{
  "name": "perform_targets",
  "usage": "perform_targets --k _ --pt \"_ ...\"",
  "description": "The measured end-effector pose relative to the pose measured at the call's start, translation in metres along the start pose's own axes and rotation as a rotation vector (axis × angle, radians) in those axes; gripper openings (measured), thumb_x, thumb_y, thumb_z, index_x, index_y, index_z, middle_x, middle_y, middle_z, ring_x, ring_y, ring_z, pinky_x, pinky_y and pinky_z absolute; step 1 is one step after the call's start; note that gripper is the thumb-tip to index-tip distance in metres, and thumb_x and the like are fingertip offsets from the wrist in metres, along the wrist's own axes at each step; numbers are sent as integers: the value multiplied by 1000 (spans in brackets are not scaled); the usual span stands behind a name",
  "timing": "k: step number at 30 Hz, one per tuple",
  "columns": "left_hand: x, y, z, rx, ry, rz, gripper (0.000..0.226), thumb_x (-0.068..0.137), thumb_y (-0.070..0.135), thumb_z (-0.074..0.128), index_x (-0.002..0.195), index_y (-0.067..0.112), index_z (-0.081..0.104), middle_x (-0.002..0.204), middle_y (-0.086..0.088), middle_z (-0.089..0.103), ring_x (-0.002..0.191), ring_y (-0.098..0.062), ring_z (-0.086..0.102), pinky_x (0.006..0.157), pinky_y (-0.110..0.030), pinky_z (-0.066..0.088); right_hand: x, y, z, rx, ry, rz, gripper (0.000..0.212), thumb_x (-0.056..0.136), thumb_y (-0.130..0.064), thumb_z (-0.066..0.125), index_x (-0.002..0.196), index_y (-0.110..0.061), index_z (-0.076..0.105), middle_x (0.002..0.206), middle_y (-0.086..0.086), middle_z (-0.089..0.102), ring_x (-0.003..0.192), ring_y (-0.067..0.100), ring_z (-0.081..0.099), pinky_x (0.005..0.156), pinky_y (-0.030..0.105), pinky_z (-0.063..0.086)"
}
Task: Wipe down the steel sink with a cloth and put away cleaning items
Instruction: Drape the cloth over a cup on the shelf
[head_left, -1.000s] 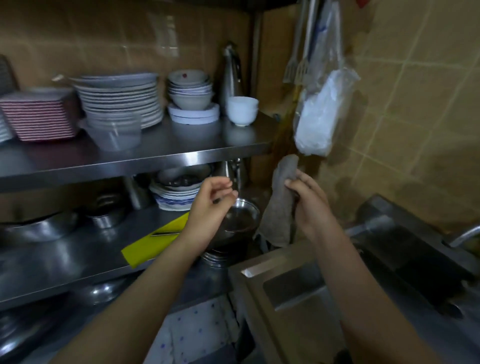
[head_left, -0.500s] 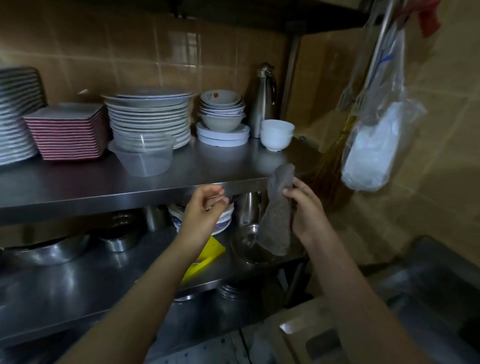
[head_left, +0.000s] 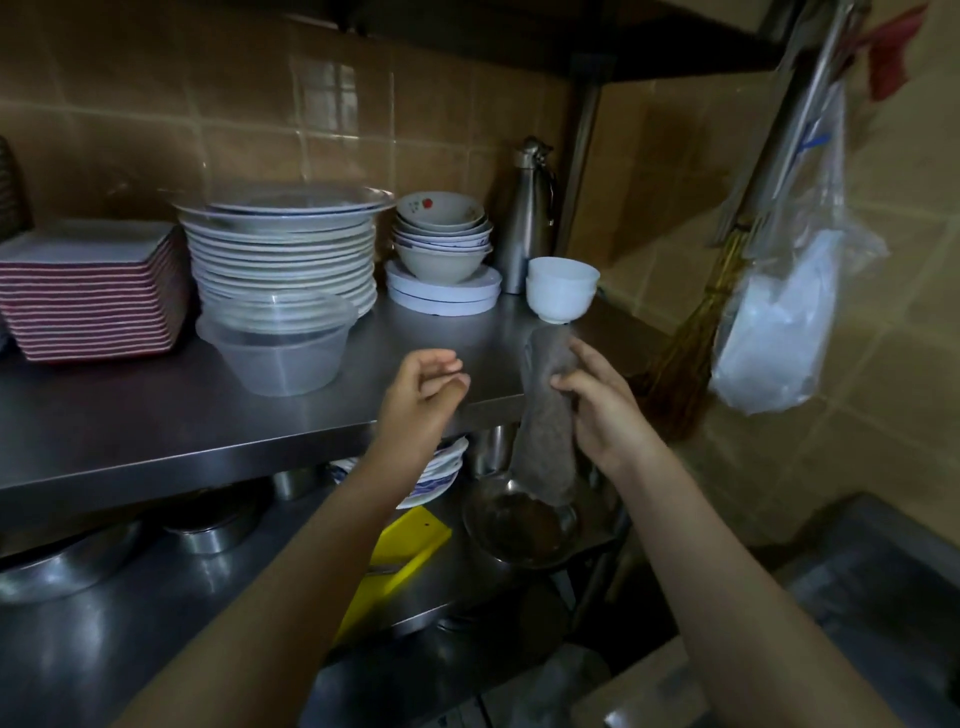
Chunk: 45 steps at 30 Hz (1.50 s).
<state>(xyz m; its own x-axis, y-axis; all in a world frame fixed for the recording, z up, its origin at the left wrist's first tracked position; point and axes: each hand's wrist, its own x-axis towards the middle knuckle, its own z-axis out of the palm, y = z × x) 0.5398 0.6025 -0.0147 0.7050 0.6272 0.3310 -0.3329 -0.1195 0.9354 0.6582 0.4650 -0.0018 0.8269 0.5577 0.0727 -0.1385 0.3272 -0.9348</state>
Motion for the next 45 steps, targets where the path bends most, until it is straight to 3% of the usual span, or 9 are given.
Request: perform_targets --k 5,12,23,27,31,34,38,42,45 --pt "38 -12 7 36 -18 5 28 86 5 59 93 31 53 98 7 61 90 1 57 85 -28 47 34 9 1 15 -15 14 42 80 6 56 106 -27 59 93 0 70 89 13 67 72 25 53" --pt "98 -31 38 63 -39 -25 26 86 4 58 92 29 55 95 8 61 91 0 57 91 -32 45 90 9 -13 52 12 18 52 82 9 51 131 -7 51 108 12 62 106 27 56 97 40 42" --pt "162 -40 79 71 -55 -15 20 87 0 55 105 9 55 99 -2 61 99 -13 57 94 -34 45 154 -4 -43 17 -63 12 43 83 1 53 120 -20 62 110 8 67 98 20 64 75 29 53" --pt "176 -38 85 70 -95 14 22 87 1 55 107 11 56 99 -2 61 95 -9 57 96 -35 45 161 -9 -45 19 -64 -4 45 82 3 52 120 -20 62 115 15 64 103 26 62 75 30 52" --pt "188 -35 87 84 -237 66 25 87 7 59 108 21 58 103 6 62 91 4 59 89 -24 48 159 -15 -41 64 -68 -76 48 80 12 48 118 -16 60 93 7 69 82 13 68 65 22 54" --pt "195 -32 87 121 -325 139 30 86 10 62 106 32 58 106 13 63 93 8 59 81 -15 48 158 -19 -36 35 -105 -98 52 79 16 47 121 -12 58 93 10 64 83 15 65 71 22 53" --pt "198 -27 86 197 -392 216 34 85 7 62 112 28 57 116 -2 62 107 -9 57 93 -19 45 156 -24 -30 13 -189 -120 54 80 17 46 120 -18 57 106 12 62 97 18 60 83 26 49" --pt "200 -22 81 228 -451 301 25 83 3 62 97 24 60 99 7 62 98 -4 57 90 -15 43 154 -25 -26 -13 -280 -147 60 79 20 45 117 -23 58 122 9 57 105 15 59 83 24 52" --pt "201 -22 77 252 -457 334 22 82 3 62 84 24 58 88 9 60 87 3 56 83 -15 43 153 -26 -25 -57 -303 -148 59 77 21 49 114 -24 61 110 1 65 95 8 65 75 23 54"
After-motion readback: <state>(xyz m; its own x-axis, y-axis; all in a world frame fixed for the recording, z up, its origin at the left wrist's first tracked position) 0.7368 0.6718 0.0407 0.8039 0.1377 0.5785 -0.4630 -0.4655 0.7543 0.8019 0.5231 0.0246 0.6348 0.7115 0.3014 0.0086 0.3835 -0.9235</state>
